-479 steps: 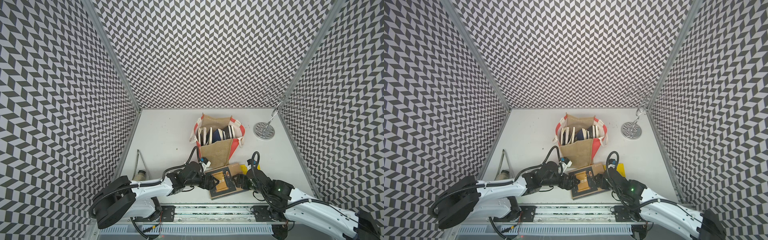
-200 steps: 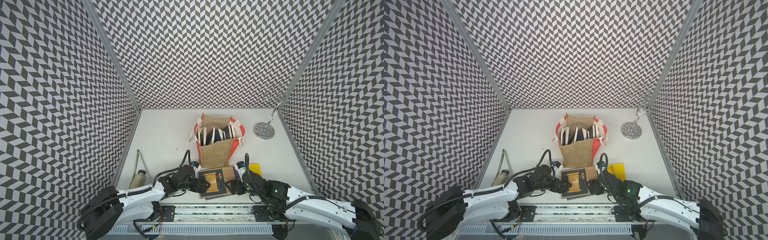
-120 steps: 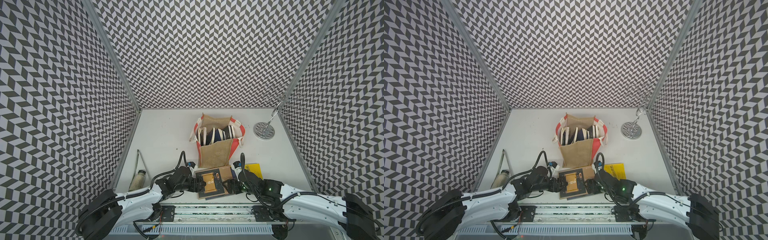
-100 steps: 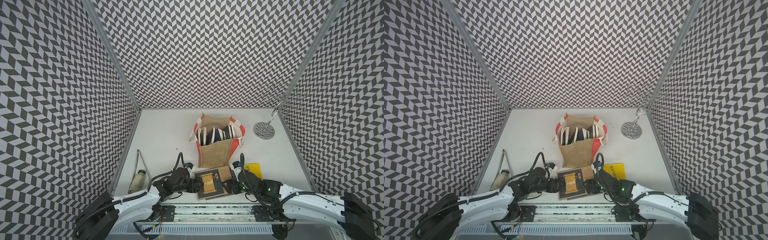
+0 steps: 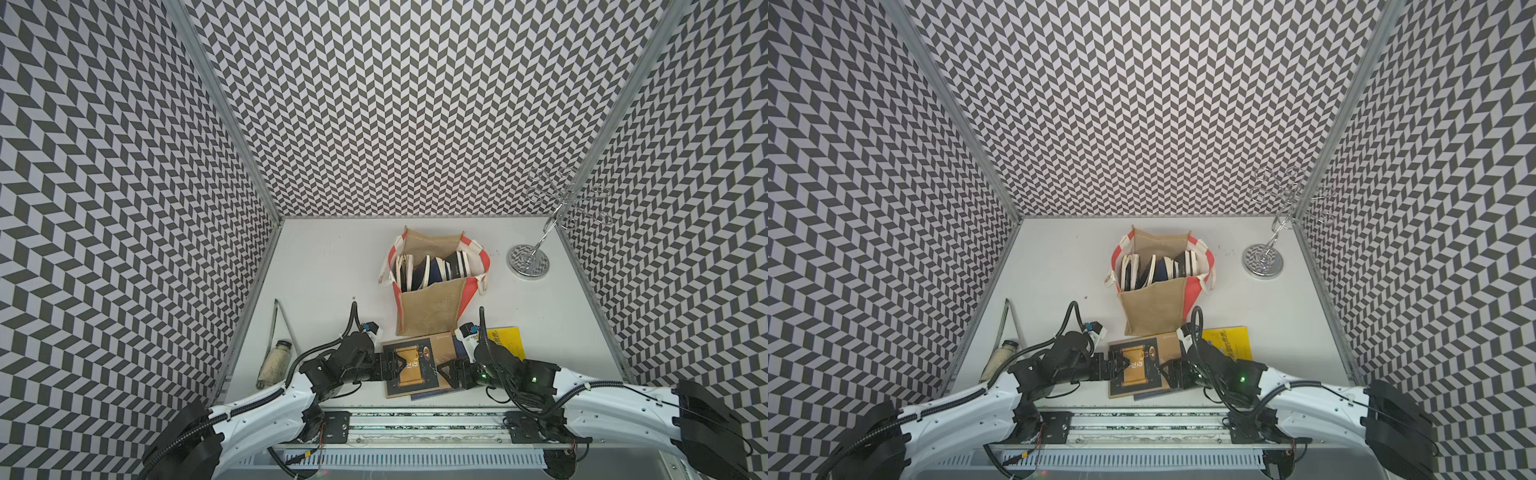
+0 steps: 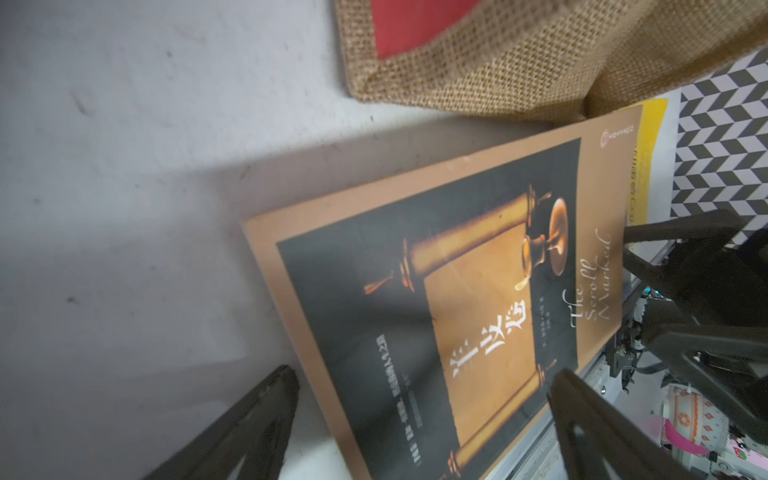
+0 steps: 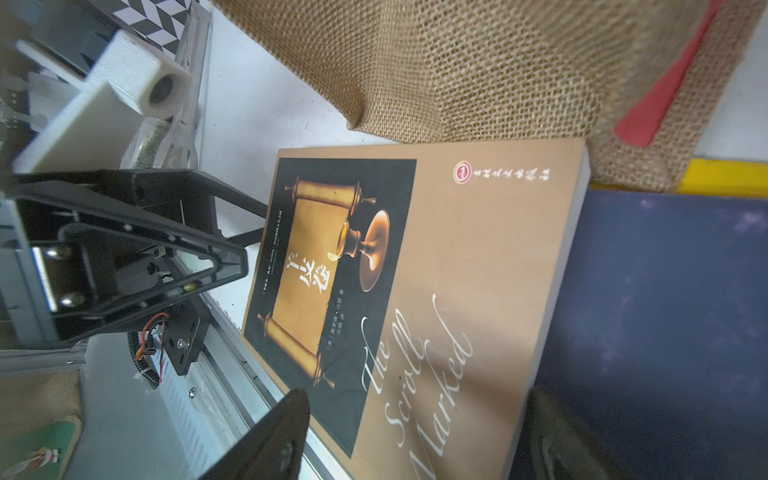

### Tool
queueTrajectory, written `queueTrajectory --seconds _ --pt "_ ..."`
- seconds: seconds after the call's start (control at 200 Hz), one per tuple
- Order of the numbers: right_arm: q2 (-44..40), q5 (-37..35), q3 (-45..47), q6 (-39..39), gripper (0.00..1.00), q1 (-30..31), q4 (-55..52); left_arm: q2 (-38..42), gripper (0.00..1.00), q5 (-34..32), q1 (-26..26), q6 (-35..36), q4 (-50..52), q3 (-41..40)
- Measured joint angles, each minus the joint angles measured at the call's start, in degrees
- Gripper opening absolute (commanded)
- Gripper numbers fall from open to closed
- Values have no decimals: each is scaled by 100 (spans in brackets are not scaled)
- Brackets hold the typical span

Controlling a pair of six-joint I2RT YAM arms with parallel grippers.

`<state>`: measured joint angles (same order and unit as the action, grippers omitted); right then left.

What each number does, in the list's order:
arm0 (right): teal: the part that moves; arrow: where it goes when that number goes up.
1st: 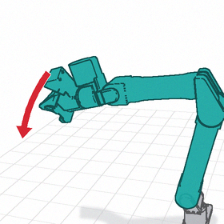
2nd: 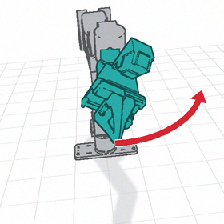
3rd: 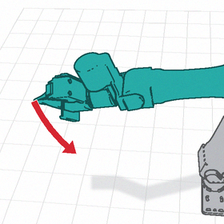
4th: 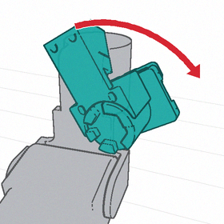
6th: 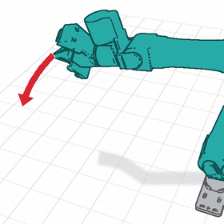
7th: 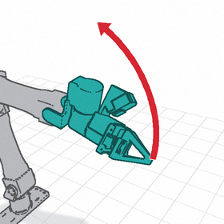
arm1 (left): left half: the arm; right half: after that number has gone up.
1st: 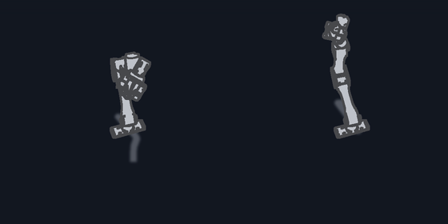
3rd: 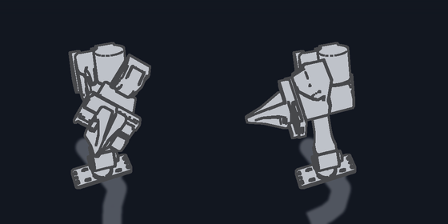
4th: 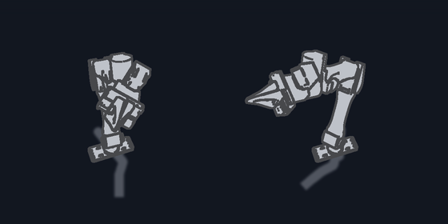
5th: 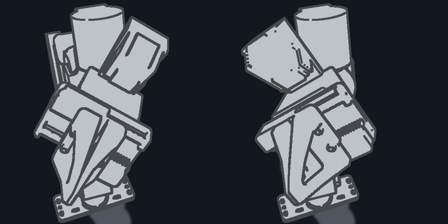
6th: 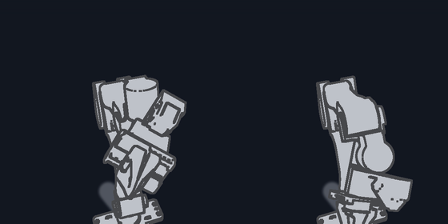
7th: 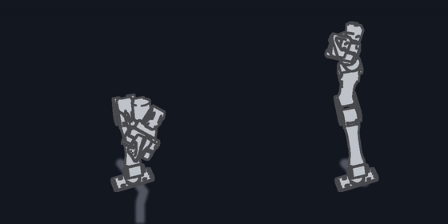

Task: Put the books into the canvas bag
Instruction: Pick up the book from the book.

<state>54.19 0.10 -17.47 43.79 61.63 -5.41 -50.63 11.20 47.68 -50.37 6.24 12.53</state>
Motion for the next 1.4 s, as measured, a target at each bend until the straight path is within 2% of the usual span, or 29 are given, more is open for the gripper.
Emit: queueTrajectory --seconds 0.085,0.165,0.295,0.391,0.571,0.701,0.751,0.896,1.192,1.342,1.402 --pt "13 133 76 -101 81 -2 190 15 78 24 24 -63 -138 -92" --pt "-83 238 221 -195 76 -26 387 92 64 -20 -7 -160 -343 -278" --pt "-380 319 597 -223 64 -52 741 98 20 -232 -61 -229 -402 -435" --pt "-529 341 754 -173 59 -63 852 44 0 -308 -94 -289 -422 -485" --pt "-664 293 826 -107 53 -68 835 122 0 -326 -101 -310 -391 -459" --pt "-695 256 846 -61 26 -70 719 505 0 -332 -98 -256 -57 -439" --pt "-719 238 892 -42 22 -70 697 699 0 -358 -98 -203 133 -420" --pt "-802 295 931 -15 0 -142 737 1102 0 -417 -125 -87 555 -343" --pt "-846 446 789 -162 0 -151 669 1228 0 -466 -162 133 975 -111" --pt "-841 450 697 -234 0 -162 664 1593 0 -621 -177 302 1283 118" --pt "-804 448 686 -238 15 -203 675 1786 0 -649 -210 372 1386 264"
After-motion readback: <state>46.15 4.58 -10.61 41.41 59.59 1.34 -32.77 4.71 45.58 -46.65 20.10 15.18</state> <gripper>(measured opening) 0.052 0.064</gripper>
